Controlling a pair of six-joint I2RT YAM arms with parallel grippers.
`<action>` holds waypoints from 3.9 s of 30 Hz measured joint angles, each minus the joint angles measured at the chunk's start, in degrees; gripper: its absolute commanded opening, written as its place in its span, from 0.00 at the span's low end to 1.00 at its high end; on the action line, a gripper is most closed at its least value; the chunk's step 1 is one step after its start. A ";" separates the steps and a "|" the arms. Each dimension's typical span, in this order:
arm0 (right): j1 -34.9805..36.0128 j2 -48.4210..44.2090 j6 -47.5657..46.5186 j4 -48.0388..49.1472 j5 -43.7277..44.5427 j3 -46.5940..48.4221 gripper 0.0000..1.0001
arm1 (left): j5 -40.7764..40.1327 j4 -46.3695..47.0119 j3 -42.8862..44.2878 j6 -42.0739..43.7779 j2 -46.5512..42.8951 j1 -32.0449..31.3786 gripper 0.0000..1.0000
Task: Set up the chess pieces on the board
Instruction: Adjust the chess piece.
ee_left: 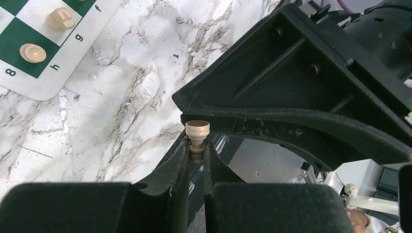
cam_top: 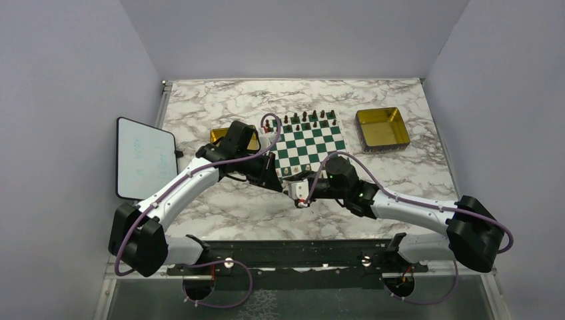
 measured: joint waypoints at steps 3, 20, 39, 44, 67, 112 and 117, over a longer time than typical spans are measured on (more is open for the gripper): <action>0.55 0.00 -1.75 -0.09 -0.61 0.00 0.44 | 0.11 0.48 0.00 -0.59 0.00 -0.04 0.00; 1.88 -0.04 -7.48 -0.87 -1.03 -0.59 0.20 | 0.39 2.58 -2.05 -2.67 1.70 -0.04 0.03; 2.14 -0.09 18.99 11.45 2.54 -4.81 0.01 | -3.80 2.95 -0.74 -5.25 -2.45 -0.04 0.36; 2.14 0.09 30.23 15.30 6.62 -5.35 0.01 | -6.86 4.68 -0.74 -6.95 -6.95 -0.04 0.43; 2.14 1.40 50.90 22.14 15.39 -5.81 0.01 | -15.32 10.88 -5.40 -13.97 -11.56 -0.07 0.35; 2.14 -35.87 63.25 -23.23 31.19 1.27 1.00 | -29.66 9.07 13.90 -6.67 11.72 -4.00 0.03; 2.14 -43.54 63.08 -29.97 34.05 3.37 1.00 | -35.85 8.90 22.60 -4.94 22.14 -8.79 0.03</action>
